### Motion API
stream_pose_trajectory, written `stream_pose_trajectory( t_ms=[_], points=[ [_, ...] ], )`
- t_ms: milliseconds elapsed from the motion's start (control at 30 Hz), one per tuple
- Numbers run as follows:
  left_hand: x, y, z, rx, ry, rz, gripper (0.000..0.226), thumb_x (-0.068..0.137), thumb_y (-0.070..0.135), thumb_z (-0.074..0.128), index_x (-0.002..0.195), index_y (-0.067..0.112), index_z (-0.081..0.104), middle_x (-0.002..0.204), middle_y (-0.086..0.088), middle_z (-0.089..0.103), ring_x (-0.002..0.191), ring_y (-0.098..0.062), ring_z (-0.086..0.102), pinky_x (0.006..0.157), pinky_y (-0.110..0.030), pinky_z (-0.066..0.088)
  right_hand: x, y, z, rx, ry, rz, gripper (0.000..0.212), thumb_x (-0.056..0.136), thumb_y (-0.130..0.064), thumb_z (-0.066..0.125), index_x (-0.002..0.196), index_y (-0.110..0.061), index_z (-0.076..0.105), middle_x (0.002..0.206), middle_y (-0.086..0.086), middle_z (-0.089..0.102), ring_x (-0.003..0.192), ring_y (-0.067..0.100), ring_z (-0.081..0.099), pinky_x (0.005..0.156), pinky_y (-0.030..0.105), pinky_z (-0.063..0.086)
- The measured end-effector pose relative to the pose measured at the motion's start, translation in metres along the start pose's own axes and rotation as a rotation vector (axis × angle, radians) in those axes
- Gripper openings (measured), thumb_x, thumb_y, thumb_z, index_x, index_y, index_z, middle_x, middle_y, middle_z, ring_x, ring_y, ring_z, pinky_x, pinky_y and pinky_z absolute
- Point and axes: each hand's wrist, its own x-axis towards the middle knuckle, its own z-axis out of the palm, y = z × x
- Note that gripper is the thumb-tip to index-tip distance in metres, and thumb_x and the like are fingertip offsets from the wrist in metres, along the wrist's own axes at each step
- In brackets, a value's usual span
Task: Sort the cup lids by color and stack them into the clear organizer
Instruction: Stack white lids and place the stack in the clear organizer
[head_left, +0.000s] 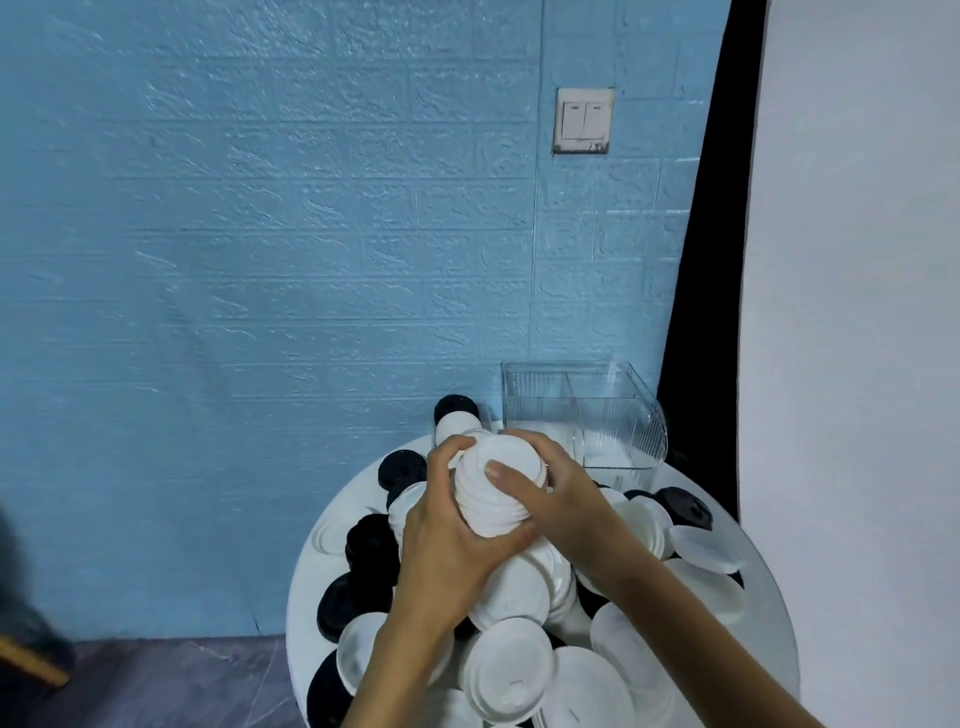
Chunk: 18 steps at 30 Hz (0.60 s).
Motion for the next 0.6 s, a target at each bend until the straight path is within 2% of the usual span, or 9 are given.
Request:
stream_pose_trajectory(
  t_ms=[67, 167, 267, 367, 500, 600],
  points=[
    [-0.001, 0.003, 0.003, -0.010, -0.001, 0.001, 0.090, 0.057, 0.044, 0.093, 0.125, 0.056, 0.035, 0.110, 0.024, 0.066, 0.093, -0.005, 0.068, 0.078, -0.039, 0.059, -0.001, -0.001, 0.001, 0.024, 0.036, 0.000, 0.035, 0.078, -0.037, 0.078, 0.111, -0.029, 0.069, 0.112, -0.003, 0.072, 0.103, 0.010, 0.069, 0.090, 0.028, 0.056],
    [-0.004, 0.008, 0.007, -0.060, 0.022, -0.006, 0.098, 0.056, 0.041, 0.093, 0.133, 0.060, 0.034, 0.124, 0.022, 0.064, 0.104, -0.005, 0.067, 0.087, -0.036, 0.059, -0.004, -0.006, 0.003, 0.114, 0.031, 0.016, 0.032, 0.083, -0.022, 0.082, 0.112, -0.022, 0.070, 0.108, 0.002, 0.075, 0.100, 0.017, 0.072, 0.089, 0.032, 0.059],
    [-0.007, 0.011, 0.007, -0.106, 0.058, 0.004, 0.098, 0.053, 0.047, 0.088, 0.136, 0.061, 0.037, 0.136, 0.020, 0.059, 0.116, -0.006, 0.063, 0.095, -0.039, 0.057, -0.009, -0.007, 0.006, 0.131, 0.023, 0.010, 0.040, 0.075, -0.029, 0.082, 0.113, -0.023, 0.071, 0.107, 0.003, 0.076, 0.102, 0.021, 0.073, 0.093, 0.039, 0.058],
    [-0.010, 0.009, 0.005, -0.099, 0.071, 0.029, 0.089, 0.055, 0.045, 0.090, 0.132, 0.053, 0.047, 0.130, 0.018, 0.062, 0.117, -0.008, 0.063, 0.095, -0.042, 0.056, -0.014, -0.010, 0.004, 0.193, -0.043, 0.035, 0.032, 0.083, -0.018, 0.082, 0.113, -0.022, 0.071, 0.109, 0.008, 0.076, 0.104, 0.026, 0.072, 0.096, 0.041, 0.057],
    [-0.013, 0.008, 0.003, -0.099, 0.086, 0.046, 0.083, 0.058, 0.034, 0.092, 0.127, 0.052, 0.050, 0.127, 0.018, 0.063, 0.115, -0.009, 0.064, 0.093, -0.043, 0.057, -0.018, -0.009, 0.005, 0.221, -0.068, 0.034, 0.027, 0.087, -0.010, 0.077, 0.111, -0.023, 0.070, 0.111, 0.011, 0.075, 0.105, 0.023, 0.072, 0.095, 0.036, 0.058],
    [-0.016, 0.011, -0.001, -0.096, 0.081, 0.052, 0.087, 0.057, 0.040, 0.091, 0.132, 0.054, 0.047, 0.131, 0.020, 0.060, 0.120, -0.007, 0.061, 0.098, -0.038, 0.055, -0.020, -0.005, 0.009, 0.203, -0.030, 0.033, 0.035, 0.083, -0.012, 0.082, 0.115, -0.020, 0.070, 0.110, 0.003, 0.076, 0.104, 0.018, 0.072, 0.090, 0.030, 0.058]
  ],
)
